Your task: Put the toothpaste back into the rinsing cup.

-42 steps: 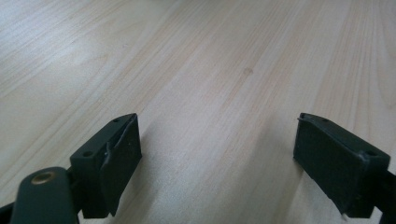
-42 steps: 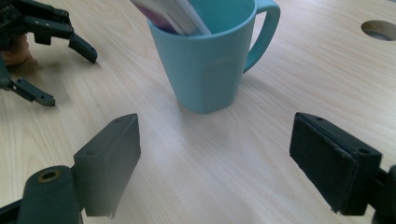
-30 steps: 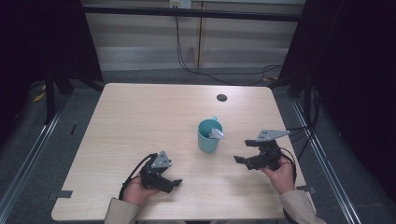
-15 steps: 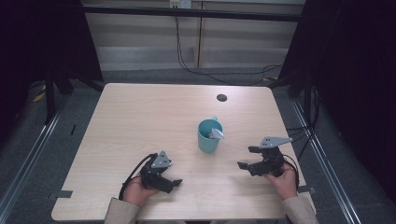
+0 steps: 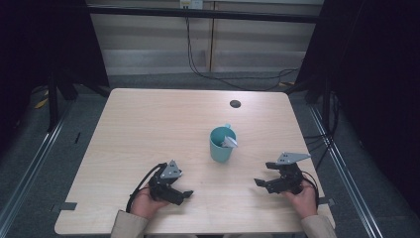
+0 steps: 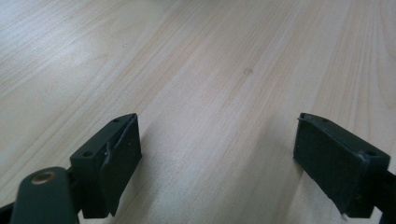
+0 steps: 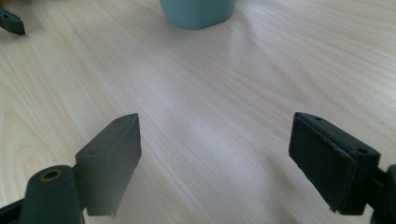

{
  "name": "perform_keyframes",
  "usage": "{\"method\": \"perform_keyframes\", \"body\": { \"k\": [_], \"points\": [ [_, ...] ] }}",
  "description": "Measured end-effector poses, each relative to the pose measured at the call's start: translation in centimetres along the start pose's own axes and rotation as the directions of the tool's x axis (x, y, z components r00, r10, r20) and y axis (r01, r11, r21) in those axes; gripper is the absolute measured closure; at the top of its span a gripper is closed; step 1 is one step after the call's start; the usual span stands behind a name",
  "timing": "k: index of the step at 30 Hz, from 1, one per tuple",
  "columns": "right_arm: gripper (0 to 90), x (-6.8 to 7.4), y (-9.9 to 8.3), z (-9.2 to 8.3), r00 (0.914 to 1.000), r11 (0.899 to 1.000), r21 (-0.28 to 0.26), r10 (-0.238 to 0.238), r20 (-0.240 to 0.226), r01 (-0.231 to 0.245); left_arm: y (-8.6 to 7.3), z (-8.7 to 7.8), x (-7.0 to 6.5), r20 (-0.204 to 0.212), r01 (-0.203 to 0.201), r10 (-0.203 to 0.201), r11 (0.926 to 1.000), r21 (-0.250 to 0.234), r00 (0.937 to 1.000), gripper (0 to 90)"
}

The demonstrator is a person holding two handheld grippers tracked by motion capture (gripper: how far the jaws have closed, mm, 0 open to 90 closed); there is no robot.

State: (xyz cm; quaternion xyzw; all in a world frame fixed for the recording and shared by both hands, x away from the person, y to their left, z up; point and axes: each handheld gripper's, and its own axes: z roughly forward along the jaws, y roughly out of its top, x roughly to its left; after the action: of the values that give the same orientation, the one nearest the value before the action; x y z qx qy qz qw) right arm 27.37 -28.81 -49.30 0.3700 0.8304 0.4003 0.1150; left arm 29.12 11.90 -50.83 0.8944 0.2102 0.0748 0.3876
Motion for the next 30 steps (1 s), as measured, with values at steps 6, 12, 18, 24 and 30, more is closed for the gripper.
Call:
{"method": "perform_keyframes", "body": {
  "k": [6, 12, 18, 24, 30],
  "points": [
    [16.2, 0.3, -0.8, 0.4, 0.9996, 0.999, 0.042, -0.025, 0.012, 0.024, 0.0, 0.0, 0.0, 0.002, 0.0, 0.0, 1.0, -0.001, 1.0, 14.6],
    [16.3, 0.7, -1.1, 0.8, 0.9987, 0.997, 0.063, -0.049, 0.015, 0.048, 0.0, 0.0, 0.0, 0.002, 0.0, 0.0, 1.0, -0.001, 1.0, 14.6],
    [16.4, 0.8, -1.4, 0.8, 0.9989, 0.998, 0.054, -0.045, 0.017, 0.044, 0.0, 0.0, 0.0, 0.001, -0.001, 0.001, 1.0, -0.001, 1.0, 14.6],
    [16.1, 0.9, -1.5, 0.8, 0.9974, 0.996, 0.062, -0.066, 0.029, 0.064, 0.0, 0.0, 0.0, 0.001, -0.002, 0.002, 1.0, -0.002, 1.0, 14.6],
    [15.6, 1.0, -1.8, 0.8, 0.9966, 0.997, 0.042, -0.073, 0.039, 0.071, 0.0, 0.0, 0.0, 0.0, -0.001, 0.001, 1.0, -0.003, 1.0, 14.6]
  ]
}}
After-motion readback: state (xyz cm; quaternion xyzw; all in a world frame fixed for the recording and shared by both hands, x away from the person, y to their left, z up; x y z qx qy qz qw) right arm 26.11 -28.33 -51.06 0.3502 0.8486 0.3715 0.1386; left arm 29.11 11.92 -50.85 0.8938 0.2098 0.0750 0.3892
